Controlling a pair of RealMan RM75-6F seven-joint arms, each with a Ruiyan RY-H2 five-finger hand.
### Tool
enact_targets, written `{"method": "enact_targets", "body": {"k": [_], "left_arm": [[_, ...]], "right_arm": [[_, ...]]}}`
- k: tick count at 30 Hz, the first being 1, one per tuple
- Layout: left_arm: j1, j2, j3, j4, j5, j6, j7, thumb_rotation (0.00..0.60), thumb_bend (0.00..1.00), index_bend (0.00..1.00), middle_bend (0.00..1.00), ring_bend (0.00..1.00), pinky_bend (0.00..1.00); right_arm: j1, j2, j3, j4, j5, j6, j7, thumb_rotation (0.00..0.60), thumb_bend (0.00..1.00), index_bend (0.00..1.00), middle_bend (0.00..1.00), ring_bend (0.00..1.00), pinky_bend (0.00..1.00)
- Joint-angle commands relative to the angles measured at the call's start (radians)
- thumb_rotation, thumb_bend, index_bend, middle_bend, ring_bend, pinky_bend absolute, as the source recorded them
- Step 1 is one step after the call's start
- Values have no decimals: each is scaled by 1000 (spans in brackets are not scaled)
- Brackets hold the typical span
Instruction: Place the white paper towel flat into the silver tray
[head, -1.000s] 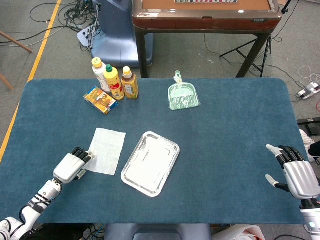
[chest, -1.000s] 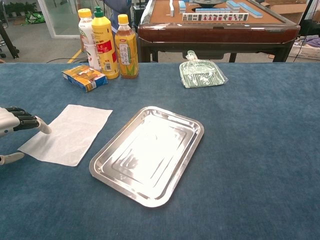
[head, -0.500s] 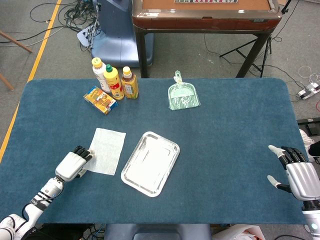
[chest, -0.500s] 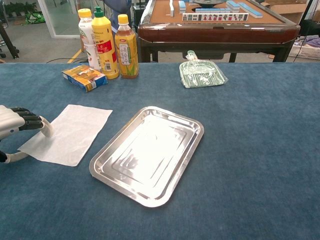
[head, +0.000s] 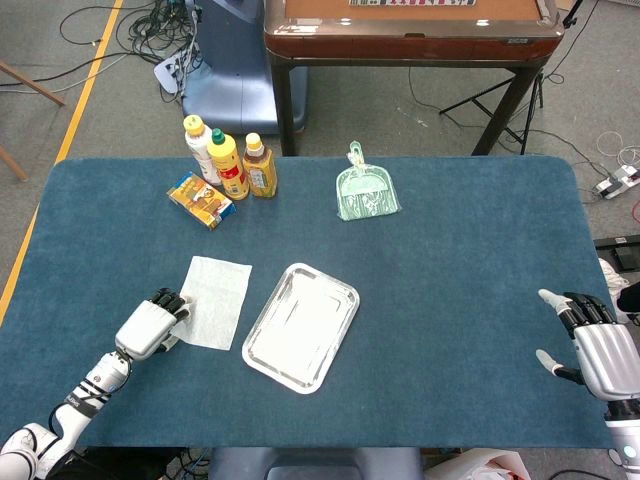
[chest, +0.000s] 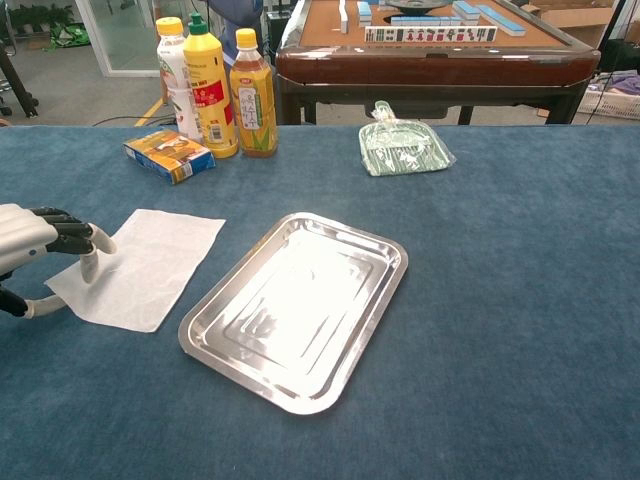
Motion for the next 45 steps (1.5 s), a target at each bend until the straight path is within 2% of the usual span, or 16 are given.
{"method": "enact_targets", "body": {"k": [1,6,17,23,28,35,45], "left_arm": [[-3,5,-1,-5,-3,5,-16,600,364,476,243,230,175],[-10,13,-4,-15,-10,8,-47,600,453,527,248,237,175],[-46,57,-56,-119,-47,26,-167,600,516,653,324,258,176],[-77,108,-99,-255,-65,36,-216,600,517,639,327,259,175],[-106,139,-136,-385,-73,38,-203,600,517,627,327,259,175],[-152,129,-173,-527,-96,-2,-232,600,517,625,327,259,176],[-209,64,-176,-617,-69,-40,-258,600,516,619,327,253,176]], "right_arm": [[1,0,1,0,0,-1,0,600,203,178,262,162,174],[1,-1,2,-1,0,-2,-1,600,203,178,262,162,175],[-5,2,2,-8,0,8,-5,600,203,178,262,162,175],[-6,1,2,-7,-1,9,-5,600,203,178,262,162,174],[-9,0,2,-6,-3,14,-2,600,203,178,262,162,174],[-15,0,1,-2,-3,21,2,600,203,178,262,162,174],[-23,5,1,-6,-4,32,1,600,203,178,262,162,174]]}}
